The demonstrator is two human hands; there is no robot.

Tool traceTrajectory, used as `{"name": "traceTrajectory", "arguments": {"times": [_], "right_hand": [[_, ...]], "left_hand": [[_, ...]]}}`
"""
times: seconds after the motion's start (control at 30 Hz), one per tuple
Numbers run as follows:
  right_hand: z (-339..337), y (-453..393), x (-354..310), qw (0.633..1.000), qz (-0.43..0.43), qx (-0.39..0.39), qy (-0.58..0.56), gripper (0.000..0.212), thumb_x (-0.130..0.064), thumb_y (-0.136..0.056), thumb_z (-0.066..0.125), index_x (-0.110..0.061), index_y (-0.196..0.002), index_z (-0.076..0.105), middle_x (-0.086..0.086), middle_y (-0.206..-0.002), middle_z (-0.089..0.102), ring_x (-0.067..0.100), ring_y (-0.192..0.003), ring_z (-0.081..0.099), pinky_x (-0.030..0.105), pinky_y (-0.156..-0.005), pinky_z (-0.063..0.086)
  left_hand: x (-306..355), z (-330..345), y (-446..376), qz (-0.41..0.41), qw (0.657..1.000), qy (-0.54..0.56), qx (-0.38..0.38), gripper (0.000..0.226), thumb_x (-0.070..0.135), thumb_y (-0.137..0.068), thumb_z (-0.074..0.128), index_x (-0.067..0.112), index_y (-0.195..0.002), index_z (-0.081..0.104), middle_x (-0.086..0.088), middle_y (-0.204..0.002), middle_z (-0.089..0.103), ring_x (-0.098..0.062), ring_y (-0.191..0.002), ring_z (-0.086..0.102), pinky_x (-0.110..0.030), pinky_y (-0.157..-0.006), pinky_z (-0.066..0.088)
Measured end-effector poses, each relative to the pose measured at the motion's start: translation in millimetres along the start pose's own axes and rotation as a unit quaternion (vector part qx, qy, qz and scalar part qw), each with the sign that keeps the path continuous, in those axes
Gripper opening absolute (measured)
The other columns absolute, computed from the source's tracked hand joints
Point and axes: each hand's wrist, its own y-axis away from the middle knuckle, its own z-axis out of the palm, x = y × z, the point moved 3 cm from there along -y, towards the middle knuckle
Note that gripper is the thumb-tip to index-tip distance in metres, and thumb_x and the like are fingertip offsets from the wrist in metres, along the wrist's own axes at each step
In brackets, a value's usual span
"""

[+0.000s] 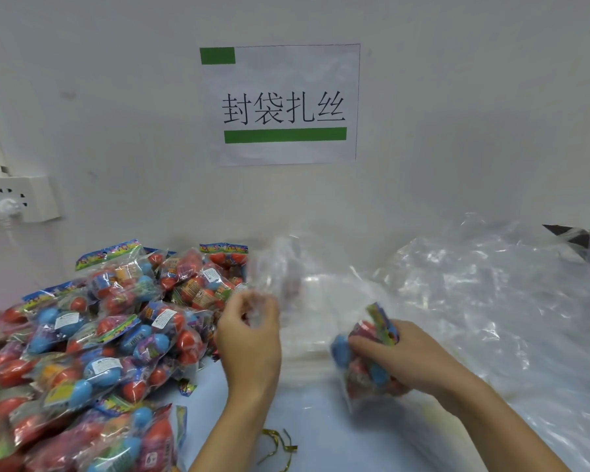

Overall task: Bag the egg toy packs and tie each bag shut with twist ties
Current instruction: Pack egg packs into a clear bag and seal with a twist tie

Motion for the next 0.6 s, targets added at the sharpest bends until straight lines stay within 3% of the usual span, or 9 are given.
{"name": "traceTrajectory", "arguments": {"times": [0.1, 0.17, 0.23, 0.3, 0.37, 0.47, 0.6], "right_hand": [[-14, -5, 3, 0.981, 0.019, 0.171, -0.085, 0.028, -0.043, -0.083, 0.074, -0.015, -0.077, 0.074, 0.005, -0.073, 0.075, 0.025, -0.069, 0.073, 0.040, -0.061, 0.062], [-19, -4, -1, 0.958, -0.002, 0.228, -0.173, 0.029, -0.042, -0.084, 0.074, -0.014, -0.081, 0.074, 0.007, -0.077, 0.075, 0.025, -0.065, 0.074, 0.035, -0.049, 0.059], [-19, -2, -8, 0.941, -0.031, 0.223, -0.255, 0.025, -0.040, -0.087, 0.073, -0.016, -0.084, 0.075, 0.005, -0.074, 0.077, 0.024, -0.060, 0.074, 0.028, -0.044, 0.054], [-17, 2, -14, 0.932, -0.047, 0.197, -0.302, 0.021, -0.039, -0.089, 0.071, -0.019, -0.083, 0.076, 0.006, -0.075, 0.077, 0.027, -0.060, 0.075, 0.026, -0.043, 0.052], [-13, 3, -18, 0.927, -0.050, 0.169, -0.331, 0.022, -0.038, -0.090, 0.069, -0.018, -0.087, 0.076, 0.008, -0.077, 0.077, 0.027, -0.060, 0.073, 0.027, -0.045, 0.052], [-9, 4, -21, 0.908, -0.043, 0.120, -0.399, 0.021, -0.036, -0.093, 0.064, -0.017, -0.095, 0.072, 0.009, -0.083, 0.076, 0.025, -0.063, 0.072, 0.029, -0.053, 0.053], [-10, 3, -21, 0.853, -0.031, 0.079, -0.515, 0.018, -0.034, -0.094, 0.063, -0.021, -0.101, 0.074, 0.009, -0.101, 0.076, 0.022, -0.078, 0.072, 0.035, -0.072, 0.055]], "left_hand": [[1, -9, -2, -0.010, 0.996, 0.019, 0.085, 0.021, 0.016, -0.093, 0.065, 0.020, -0.077, 0.053, 0.001, -0.072, 0.058, -0.004, -0.060, 0.051, -0.010, -0.052, 0.041], [2, -9, -1, -0.011, 0.995, 0.019, 0.095, 0.018, 0.018, -0.094, 0.064, 0.025, -0.082, 0.053, 0.003, -0.078, 0.062, -0.001, -0.063, 0.055, -0.010, -0.053, 0.043], [4, -8, 0, -0.005, 0.996, 0.016, 0.085, 0.014, 0.018, -0.095, 0.064, 0.028, -0.091, 0.055, 0.007, -0.089, 0.066, 0.007, -0.075, 0.061, -0.005, -0.058, 0.045], [6, -5, 3, 0.003, 0.998, 0.002, 0.065, 0.017, 0.021, -0.095, 0.064, 0.030, -0.107, 0.056, 0.005, -0.098, 0.067, 0.000, -0.090, 0.064, -0.008, -0.061, 0.047], [8, 0, 5, 0.013, 0.999, -0.025, 0.039, 0.030, 0.026, -0.095, 0.063, 0.031, -0.124, 0.055, 0.008, -0.098, 0.067, -0.015, -0.098, 0.064, -0.024, -0.074, 0.052], [10, 8, 8, 0.021, 0.998, -0.063, -0.016, 0.039, 0.028, -0.096, 0.062, 0.033, -0.133, 0.050, 0.013, -0.087, 0.065, -0.025, -0.097, 0.061, -0.050, -0.088, 0.052], [7, 10, 11, 0.053, 0.992, -0.105, -0.046, 0.044, 0.021, -0.096, 0.061, 0.028, -0.138, 0.048, 0.007, -0.082, 0.065, -0.021, -0.098, 0.060, -0.044, -0.094, 0.047]]}}
